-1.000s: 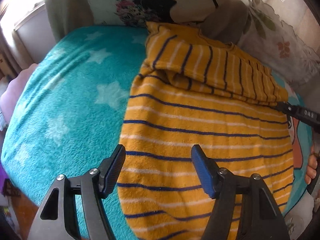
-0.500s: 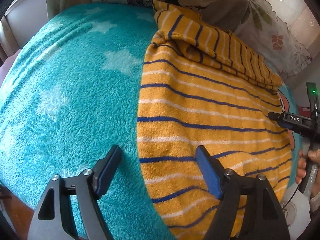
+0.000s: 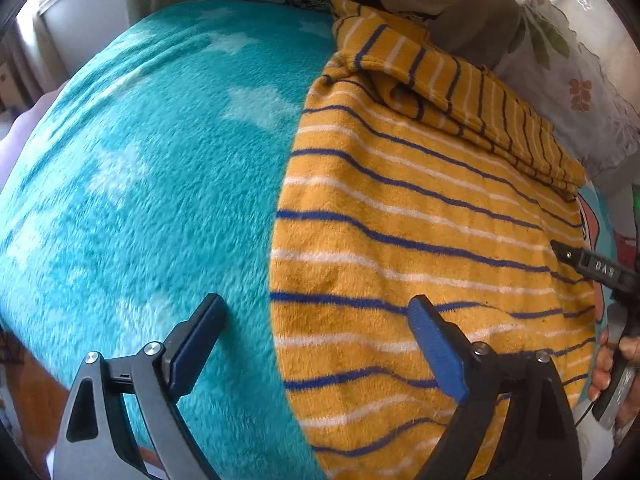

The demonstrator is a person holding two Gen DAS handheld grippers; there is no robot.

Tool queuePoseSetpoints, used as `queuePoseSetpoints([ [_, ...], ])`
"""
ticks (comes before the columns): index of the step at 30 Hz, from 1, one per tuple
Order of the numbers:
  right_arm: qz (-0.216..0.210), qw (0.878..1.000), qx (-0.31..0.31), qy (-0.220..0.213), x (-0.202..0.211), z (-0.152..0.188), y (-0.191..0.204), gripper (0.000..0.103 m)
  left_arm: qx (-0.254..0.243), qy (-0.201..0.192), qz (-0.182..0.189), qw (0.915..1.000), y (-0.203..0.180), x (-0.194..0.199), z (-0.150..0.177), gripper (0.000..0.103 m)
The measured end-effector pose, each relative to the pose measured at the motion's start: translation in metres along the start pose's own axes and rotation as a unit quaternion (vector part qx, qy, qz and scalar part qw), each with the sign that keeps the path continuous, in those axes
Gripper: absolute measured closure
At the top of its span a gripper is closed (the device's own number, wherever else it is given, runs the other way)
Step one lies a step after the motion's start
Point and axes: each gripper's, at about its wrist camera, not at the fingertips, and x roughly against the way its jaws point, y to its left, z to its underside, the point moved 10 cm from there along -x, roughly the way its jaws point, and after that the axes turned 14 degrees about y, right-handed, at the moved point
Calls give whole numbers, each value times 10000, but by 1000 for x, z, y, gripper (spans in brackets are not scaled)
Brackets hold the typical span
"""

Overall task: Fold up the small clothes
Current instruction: 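Move the left gripper to the sweater hem, then grasp the hem with the left gripper and fold it toward the collar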

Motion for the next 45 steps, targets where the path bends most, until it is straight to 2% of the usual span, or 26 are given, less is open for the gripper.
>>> queuePoseSetpoints([
  [1,2,9999,114,-12,1,4,1,14,111,-23,126,9999,2,4,4,25],
  [2,-18,9998,197,14,2,8,2,14,252,-71,330,9991,6,11,8,44],
  [3,-94,9995,296,24,5,13,4,16,429,-131,504,9977,14,21,12,48],
  [4,-212,9991,358,-61,12,20,4,20,597,-242,524,9965,23,30,13,49],
  [6,-397,9979,376,-361,31,32,-6,21,928,-600,452,9928,46,52,16,47],
  [7,-418,9975,341,-450,38,35,-15,20,1032,-657,474,9914,54,56,18,42],
  [8,-469,9972,281,-506,43,38,-27,20,1140,-674,544,9897,61,57,21,38],
  [11,-829,9957,-115,-387,37,66,-65,20,1388,-459,781,9862,70,43,33,37],
  [13,-1169,9920,-384,-271,28,75,-84,19,1390,-304,1100,9837,59,30,42,37],
  [16,-1981,9776,-708,-55,19,90,-100,20,1263,-213,1632,9782,34,20,45,37],
  [17,-2186,9730,-728,-118,23,93,-101,20,1192,-237,1666,9785,26,20,44,37],
  [20,-2804,9580,-602,-3,29,102,-87,21,1028,-121,2062,9730,-2,16,40,37],
  [22,-3287,9430,-435,290,25,109,-67,21,912,-62,2301,9689,-18,15,42,38],
  [24,-3483,9364,-298,323,28,113,-52,21,826,13,2471,9655,-30,14,45,42],
  [27,-3929,9178,-192,545,27,120,-26,21,861,116,2594,9618,-35,12,54,42],
  [29,-4104,9096,-63,651,26,126,-9,21,852,171,2701,9589,-36,11,61,42],
  [33,-4348,8967,89,828,25,141,11,21,657,231,2730,9595,-43,12,74,42],
  [35,-4349,8962,182,859,25,148,18,21,626,237,2769,9586,-46,12,78,42],
  [37,-4179,9047,244,796,24,147,29,26,678,271,2797,9573,-49,10,77,42],
  [38,-4054,9105,283,768,23,147,32,29,738,307,2704,9594,-49,9,75,50],
  [39,-3878,9182,300,749,21,146,33,40,795,356,2517,9639,-46,6,74,61],
  [40,-3675,9268,290,719,18,145,31,60,832,426,2328,9680,-43,3,73,92],
  [41,-3433,9361,265,721,14,143,30,69,865,508,2237,9695,-42,0,70,94],
  [42,-3361,9386,254,730,13,143,28,82,955,518,2259,9681,-39,1,68,95],
  [43,-3363,9386,245,737,13,141,25,84,975,486,2230,9687,-38,4,67,95],
  [45,-3328,9398,306,715,14,140,26,87,875,350,2007,9751,-36,15,67,95],
])
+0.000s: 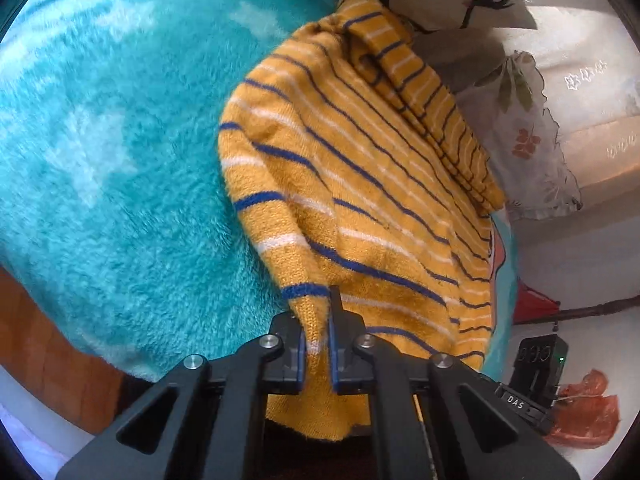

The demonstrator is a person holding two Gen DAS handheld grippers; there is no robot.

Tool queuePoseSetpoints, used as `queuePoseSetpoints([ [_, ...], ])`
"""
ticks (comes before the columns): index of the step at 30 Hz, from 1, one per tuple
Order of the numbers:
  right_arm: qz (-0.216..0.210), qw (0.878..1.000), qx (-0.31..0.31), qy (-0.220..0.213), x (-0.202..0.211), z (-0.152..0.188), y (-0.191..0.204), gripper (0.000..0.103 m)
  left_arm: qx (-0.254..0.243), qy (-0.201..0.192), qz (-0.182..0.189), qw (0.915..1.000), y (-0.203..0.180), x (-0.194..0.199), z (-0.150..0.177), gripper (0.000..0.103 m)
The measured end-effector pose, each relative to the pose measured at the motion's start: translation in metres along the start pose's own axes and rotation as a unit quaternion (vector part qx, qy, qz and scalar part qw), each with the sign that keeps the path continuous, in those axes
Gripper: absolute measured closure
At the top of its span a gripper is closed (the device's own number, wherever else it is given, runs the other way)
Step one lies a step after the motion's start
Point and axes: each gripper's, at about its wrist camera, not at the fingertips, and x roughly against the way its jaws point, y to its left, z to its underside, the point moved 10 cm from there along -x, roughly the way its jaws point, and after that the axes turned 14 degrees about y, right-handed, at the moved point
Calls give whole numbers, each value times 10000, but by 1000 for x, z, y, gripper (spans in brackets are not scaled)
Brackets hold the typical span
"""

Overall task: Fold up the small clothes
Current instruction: 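Grasp the hem with the left gripper and fold it toward the collar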

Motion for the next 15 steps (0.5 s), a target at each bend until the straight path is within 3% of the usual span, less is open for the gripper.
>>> queuePoseSetpoints([
  [3,-26,9995,319,70,8,11,8,89,-213,-198,-239,9993,-3,25,11,96],
  [8,-167,9957,839,348,28,49,27,92,-88,-320,-129,9994,3,63,40,96],
  [12,-231,9935,963,568,28,69,31,92,70,-299,-188,9993,6,63,54,96],
  [15,-247,9948,832,528,27,62,21,92,210,-252,-177,9993,12,54,57,96],
])
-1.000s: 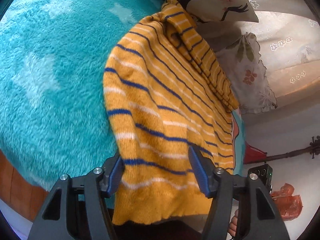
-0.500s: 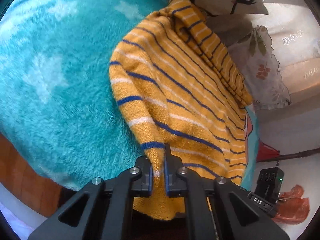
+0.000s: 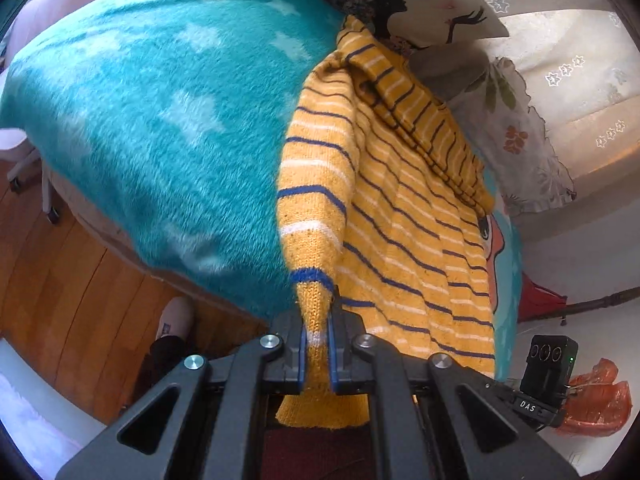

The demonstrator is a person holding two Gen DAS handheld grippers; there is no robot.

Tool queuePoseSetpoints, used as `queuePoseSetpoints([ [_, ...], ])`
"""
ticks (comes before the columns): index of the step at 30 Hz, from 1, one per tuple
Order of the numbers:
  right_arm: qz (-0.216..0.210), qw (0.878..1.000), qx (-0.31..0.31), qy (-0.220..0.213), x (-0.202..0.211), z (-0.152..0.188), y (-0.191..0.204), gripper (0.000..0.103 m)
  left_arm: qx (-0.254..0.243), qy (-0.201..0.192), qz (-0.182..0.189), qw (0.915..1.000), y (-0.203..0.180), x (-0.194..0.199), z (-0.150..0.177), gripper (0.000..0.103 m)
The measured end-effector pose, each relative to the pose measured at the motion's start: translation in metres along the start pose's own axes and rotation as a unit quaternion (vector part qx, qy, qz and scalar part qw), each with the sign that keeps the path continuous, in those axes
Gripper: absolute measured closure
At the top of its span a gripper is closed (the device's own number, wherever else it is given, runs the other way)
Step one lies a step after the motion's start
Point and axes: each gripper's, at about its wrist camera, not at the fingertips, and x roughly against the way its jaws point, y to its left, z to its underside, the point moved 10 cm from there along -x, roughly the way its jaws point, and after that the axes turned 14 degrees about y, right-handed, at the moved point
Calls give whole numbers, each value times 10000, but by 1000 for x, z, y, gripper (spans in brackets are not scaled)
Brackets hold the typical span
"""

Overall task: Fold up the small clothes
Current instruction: 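Grasp the hem with the left gripper and fold it toward the collar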

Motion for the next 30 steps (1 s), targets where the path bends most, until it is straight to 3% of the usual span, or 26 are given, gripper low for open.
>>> queuePoseSetpoints([
  [9,-35,9985,163,-521,42,-33,3,91,-366,-466,-74,9982,-45,22,-54,96],
  [14,21,9935,359,-1078,81,-101,21,91,-668,-695,-156,9952,-85,28,-120,96],
  [18,325,9883,332,-1451,102,-165,24,91,-870,-775,-135,9931,-110,15,-193,96],
  [24,648,9864,-263,-1486,98,-256,-11,91,-982,-496,-320,9934,-126,-32,-279,96],
  [30,415,9827,-987,-1508,94,-323,-55,85,-967,-182,-229,9949,-131,-64,-334,92],
])
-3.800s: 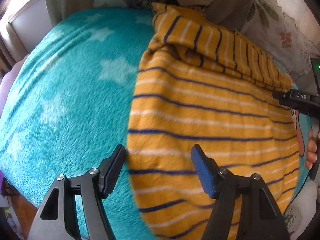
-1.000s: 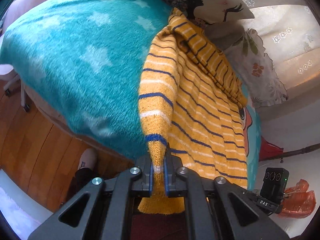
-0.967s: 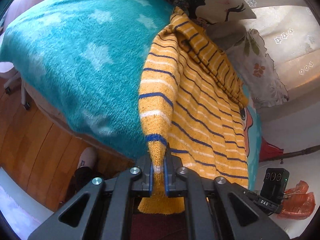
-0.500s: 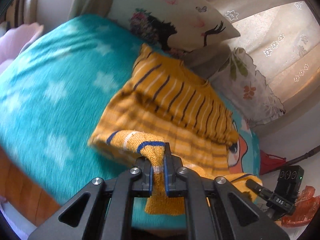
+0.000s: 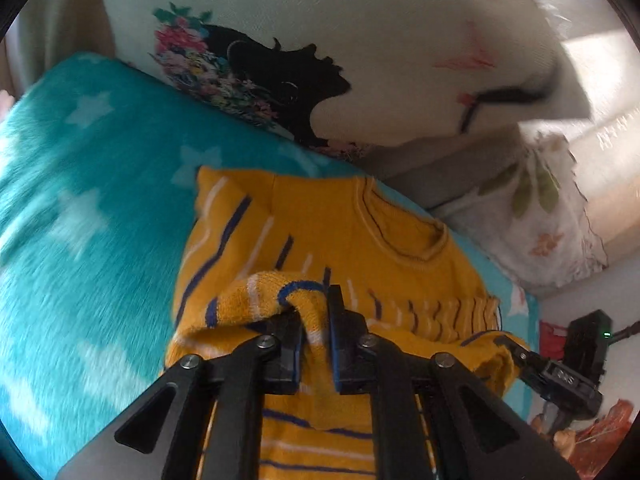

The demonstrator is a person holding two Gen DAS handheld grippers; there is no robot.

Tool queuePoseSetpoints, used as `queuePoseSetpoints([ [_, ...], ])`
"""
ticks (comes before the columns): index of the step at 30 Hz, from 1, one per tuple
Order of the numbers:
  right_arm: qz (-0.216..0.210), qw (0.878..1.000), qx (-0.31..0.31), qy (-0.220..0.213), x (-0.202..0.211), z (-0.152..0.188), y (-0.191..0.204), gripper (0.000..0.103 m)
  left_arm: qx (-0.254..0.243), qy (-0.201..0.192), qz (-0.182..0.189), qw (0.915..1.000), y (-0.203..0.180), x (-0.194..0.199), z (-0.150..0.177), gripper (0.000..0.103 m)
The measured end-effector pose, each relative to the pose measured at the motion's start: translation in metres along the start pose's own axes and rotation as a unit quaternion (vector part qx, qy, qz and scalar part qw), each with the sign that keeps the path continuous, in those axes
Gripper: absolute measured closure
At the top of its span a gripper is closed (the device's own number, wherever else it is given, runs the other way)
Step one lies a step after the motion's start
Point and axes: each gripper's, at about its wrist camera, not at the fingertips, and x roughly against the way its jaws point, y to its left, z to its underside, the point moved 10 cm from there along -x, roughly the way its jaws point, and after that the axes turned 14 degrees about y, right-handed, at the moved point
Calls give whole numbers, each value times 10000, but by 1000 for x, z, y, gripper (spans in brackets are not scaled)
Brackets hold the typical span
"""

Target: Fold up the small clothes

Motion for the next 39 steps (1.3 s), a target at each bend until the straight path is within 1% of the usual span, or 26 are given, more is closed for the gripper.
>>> queuePoseSetpoints([
  [1,-131,9998,-161,18,-5,-10,-6,80,39,42,68,10000,2,-3,-5,89],
  [3,-356,9983,-460,29,-11,-25,-15,74,94,128,224,9996,5,-8,-14,87],
  [5,-636,9955,-701,20,-15,-36,-18,71,103,168,361,9992,5,-10,-19,82],
  [6,-783,9939,-780,10,-16,-40,-17,64,137,181,510,9984,5,-9,-22,80],
  [7,-976,9914,-872,0,-16,-43,-17,53,181,179,662,9975,5,-8,-23,72],
  [8,-1212,9878,-981,-2,-18,-47,-17,47,249,167,845,9960,5,-6,-25,61],
  [9,-1448,9834,-1096,4,-18,-48,-16,36,349,131,1061,9937,5,-3,-28,56],
  [10,-1650,9786,-1228,-3,-19,-52,-17,31,456,76,1210,9916,7,1,-31,49],
  [11,-1743,9758,-1323,-8,-19,-55,-17,30,541,1,1245,9907,10,4,-35,44],
  [13,-1889,9706,-1492,13,-21,-60,-18,27,638,-192,1241,9900,16,13,-42,40],
  [16,-2102,9637,-1648,-1,-19,-65,-19,22,639,-263,934,9932,23,21,-47,40],
  [18,-2393,9540,-1808,-40,-13,-67,-20,18,529,-274,730,9956,23,26,-45,40],
  [20,-2594,9456,-1959,-124,-4,-69,-23,17,336,-280,455,9980,21,28,-41,40],
  [21,-2626,9438,-1998,-209,1,-71,-27,17,197,-291,311,9989,19,30,-38,40],
  [25,-2486,9430,-2115,-646,30,-79,-46,15,-280,-200,-217,9992,14,23,-24,34],
  [26,-2339,9449,-2165,-749,37,-79,-50,15,-356,-142,-343,9987,15,19,-22,34],
  [28,-1914,9570,-2000,-867,53,-75,-50,14,-323,-29,-692,9971,27,8,-20,34],
  [29,-1587,9680,-1765,-812,58,-69,-44,14,-289,-1,-769,9966,32,5,-20,34],
  [31,-1119,9823,-1351,-662,60,-53,-31,15,-184,76,-945,9953,47,-1,-19,34],
  [33,-814,9911,-913,-520,58,-32,-18,15,-71,165,-1079,9940,60,-7,-16,34],
  [34,-601,9948,-694,-439,55,-18,-11,16,-34,205,-1071,9940,62,-10,-14,34],
  [36,-152,9984,-373,-408,44,3,-2,18,5,254,-1113,9935,69,-16,-12,34],
  [39,614,9965,0,-561,41,33,2,20,-2,227,-1217,9923,72,-19,-11,32],
])
